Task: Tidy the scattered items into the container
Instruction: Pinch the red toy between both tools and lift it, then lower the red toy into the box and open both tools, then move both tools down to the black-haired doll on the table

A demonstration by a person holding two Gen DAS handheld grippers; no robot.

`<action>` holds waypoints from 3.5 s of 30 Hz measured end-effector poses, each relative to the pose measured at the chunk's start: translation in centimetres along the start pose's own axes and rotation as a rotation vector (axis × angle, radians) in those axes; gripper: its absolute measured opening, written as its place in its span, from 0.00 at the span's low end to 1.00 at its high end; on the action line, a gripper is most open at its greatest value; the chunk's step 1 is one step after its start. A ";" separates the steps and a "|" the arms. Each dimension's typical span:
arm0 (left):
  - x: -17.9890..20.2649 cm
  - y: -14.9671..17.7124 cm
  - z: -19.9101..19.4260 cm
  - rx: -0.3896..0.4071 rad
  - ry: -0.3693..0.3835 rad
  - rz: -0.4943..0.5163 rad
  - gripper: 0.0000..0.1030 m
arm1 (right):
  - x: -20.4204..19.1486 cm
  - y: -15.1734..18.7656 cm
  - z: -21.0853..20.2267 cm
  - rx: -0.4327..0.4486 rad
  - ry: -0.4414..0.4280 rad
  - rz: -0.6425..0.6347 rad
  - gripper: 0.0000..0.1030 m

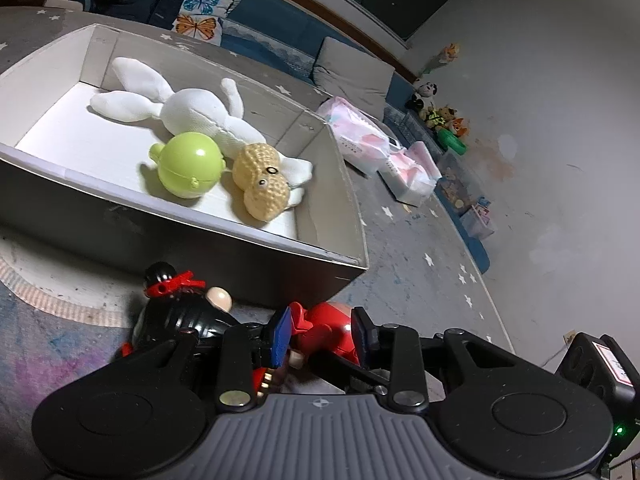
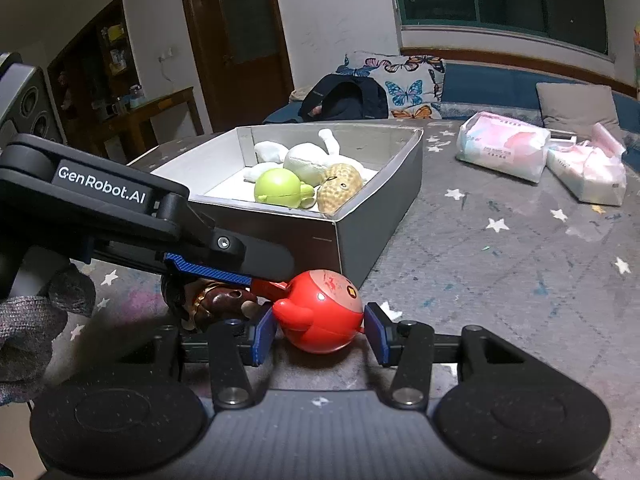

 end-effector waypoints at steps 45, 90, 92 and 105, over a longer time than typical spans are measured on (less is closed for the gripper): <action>-12.1 -11.7 -2.3 0.218 -0.095 -0.258 0.34 | -5.6 -14.8 15.7 -0.121 -0.125 -0.232 0.47; -11.2 -10.0 -4.2 0.236 -0.164 -0.249 0.34 | -6.8 -14.6 15.0 -0.200 -0.091 -0.319 0.49; -10.8 -9.7 -4.5 0.238 -0.161 -0.243 0.34 | -6.7 -14.6 14.3 -0.189 -0.092 -0.314 0.50; -8.3 -6.8 -6.5 0.246 -0.152 -0.191 0.34 | -6.7 -13.5 8.9 -0.090 -0.067 -0.322 0.55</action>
Point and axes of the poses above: each gripper's, at about its wrist camera, not at the fingertips, and z roughly the way its jaws point, x to its right, y to its underside, the point moved 1 cm from there along z, roughly the way its jaws point, and after that the axes turned 4 degrees about -y, right-handed, at the moved point
